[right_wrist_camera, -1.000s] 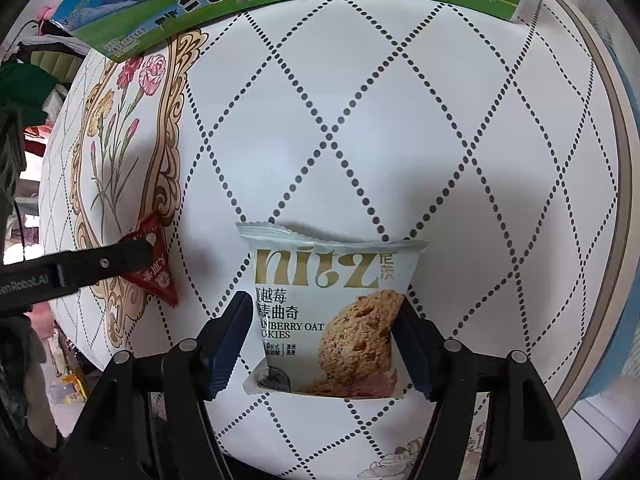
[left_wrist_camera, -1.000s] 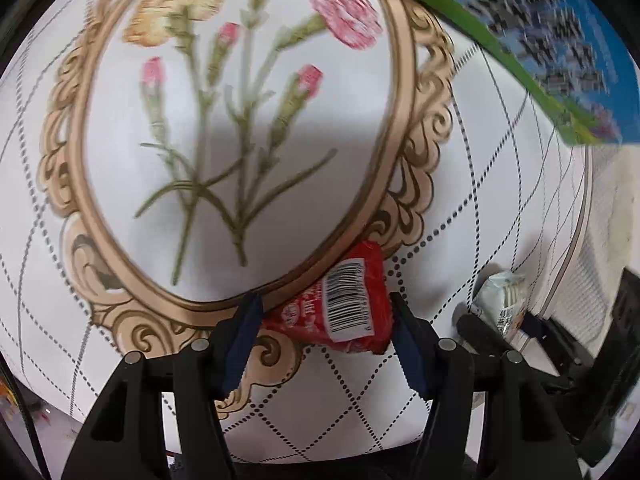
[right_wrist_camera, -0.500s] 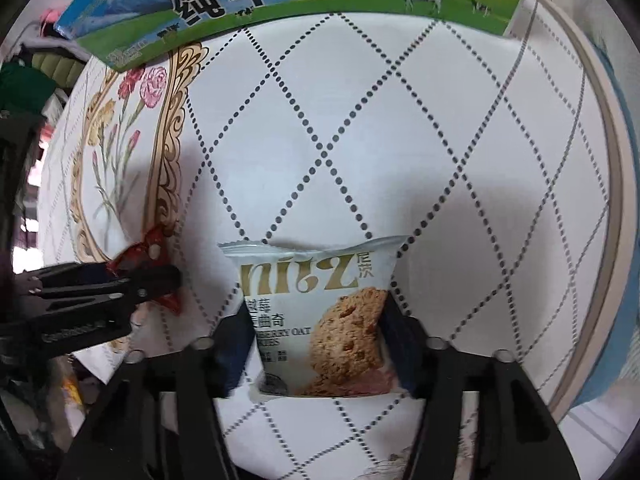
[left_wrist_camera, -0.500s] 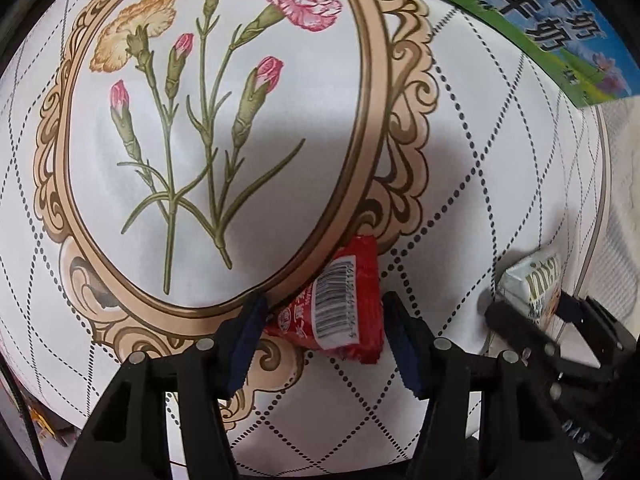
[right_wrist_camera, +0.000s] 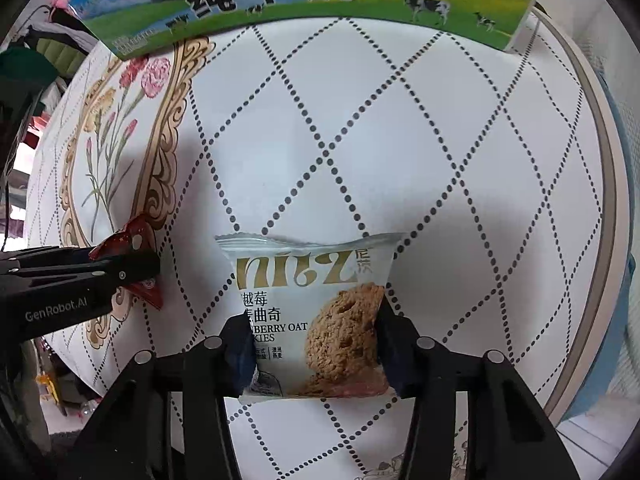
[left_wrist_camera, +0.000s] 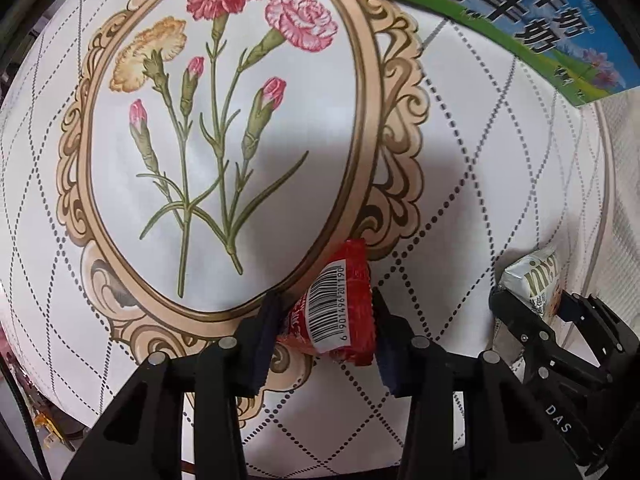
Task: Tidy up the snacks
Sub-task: 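Carry the red packet and cookie packet into the box and release both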
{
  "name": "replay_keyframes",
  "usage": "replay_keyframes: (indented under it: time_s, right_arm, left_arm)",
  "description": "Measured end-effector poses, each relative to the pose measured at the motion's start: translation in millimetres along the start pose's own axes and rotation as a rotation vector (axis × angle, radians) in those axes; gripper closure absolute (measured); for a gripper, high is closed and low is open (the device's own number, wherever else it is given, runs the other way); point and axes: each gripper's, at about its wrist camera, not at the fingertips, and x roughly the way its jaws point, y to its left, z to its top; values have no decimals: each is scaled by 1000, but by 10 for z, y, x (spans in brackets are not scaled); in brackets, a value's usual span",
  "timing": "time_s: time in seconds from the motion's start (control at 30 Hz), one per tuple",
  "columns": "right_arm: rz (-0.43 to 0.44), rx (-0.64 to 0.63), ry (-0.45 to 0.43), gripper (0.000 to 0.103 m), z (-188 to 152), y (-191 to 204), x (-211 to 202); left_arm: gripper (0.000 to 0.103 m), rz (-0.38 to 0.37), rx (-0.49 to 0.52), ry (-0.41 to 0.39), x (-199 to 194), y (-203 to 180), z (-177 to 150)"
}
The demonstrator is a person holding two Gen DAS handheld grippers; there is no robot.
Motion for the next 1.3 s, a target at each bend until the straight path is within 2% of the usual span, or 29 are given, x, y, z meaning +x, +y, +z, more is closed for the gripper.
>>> replay_keyframes:
  time_s: [0.4,0.6,0.77,0.87,1.0,1.17,1.3]
  right_arm:
    - [95,44,-69,52,23,-192,-622]
    - [147,69,-131,52,114,-284,-1008]
    - [186,90,-210,52,387,-495,-1420]
    - [206,99,-261,52,580,-592,-1680]
    - [200,100,-334,52,958,-600,-1889]
    - [165,88,-376,52,1650,-583,-1954]
    - [149,87,-348,52,2255,-605,-1794]
  left_arm:
    - [63,-65,47,-91,-518,-254,29]
    - [63,-141,60,-147,-919,-366,182]
    - [63,-216,95,-227,-1434,-521,435]
    - [63,-229,126,-277,-1711,-633,659]
    - [63,-194,163,-325,-2001,-752,997]
    - [63,-126,188,-311,-2011,-865,1602]
    - [63,-57,187,-264,-1817,-866,2064]
